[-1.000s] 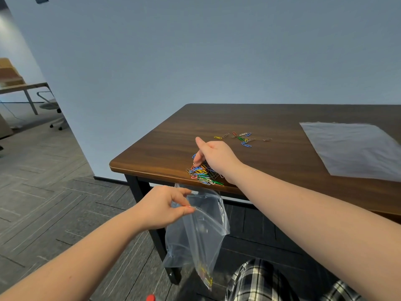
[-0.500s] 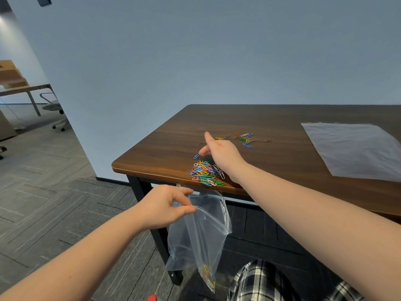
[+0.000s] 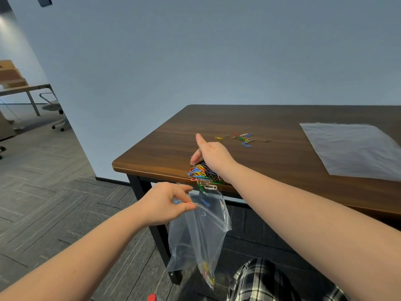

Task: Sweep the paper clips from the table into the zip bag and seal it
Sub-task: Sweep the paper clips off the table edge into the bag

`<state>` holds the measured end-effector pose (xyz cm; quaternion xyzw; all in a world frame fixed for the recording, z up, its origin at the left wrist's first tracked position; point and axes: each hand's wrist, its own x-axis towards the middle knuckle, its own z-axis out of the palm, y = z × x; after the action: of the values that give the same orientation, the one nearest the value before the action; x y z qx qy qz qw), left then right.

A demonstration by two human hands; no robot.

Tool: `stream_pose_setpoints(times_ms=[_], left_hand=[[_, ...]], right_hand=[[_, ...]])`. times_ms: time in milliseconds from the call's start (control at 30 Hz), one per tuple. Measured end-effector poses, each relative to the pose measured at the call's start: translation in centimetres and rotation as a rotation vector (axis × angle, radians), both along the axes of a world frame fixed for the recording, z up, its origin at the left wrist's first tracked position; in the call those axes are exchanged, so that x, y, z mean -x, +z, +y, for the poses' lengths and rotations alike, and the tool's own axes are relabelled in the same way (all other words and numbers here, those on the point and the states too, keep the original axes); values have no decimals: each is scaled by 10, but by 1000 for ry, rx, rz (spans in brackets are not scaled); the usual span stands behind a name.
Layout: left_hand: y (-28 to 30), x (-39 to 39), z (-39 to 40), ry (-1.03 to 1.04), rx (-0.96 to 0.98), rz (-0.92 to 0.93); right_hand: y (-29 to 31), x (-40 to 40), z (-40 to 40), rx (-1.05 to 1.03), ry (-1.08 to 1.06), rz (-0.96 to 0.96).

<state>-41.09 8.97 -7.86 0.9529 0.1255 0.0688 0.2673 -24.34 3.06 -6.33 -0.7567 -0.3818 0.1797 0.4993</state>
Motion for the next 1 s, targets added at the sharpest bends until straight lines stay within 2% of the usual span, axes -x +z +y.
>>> stream_pose_setpoints(times_ms=[733,1000], left_hand=[[6,4,-2,-4,-30,6],[7,10,-3,8,-33,1]], right_hand=[[-5,20,-2,-68,-63,-69],[-5,28,-5,-83,-67,4]])
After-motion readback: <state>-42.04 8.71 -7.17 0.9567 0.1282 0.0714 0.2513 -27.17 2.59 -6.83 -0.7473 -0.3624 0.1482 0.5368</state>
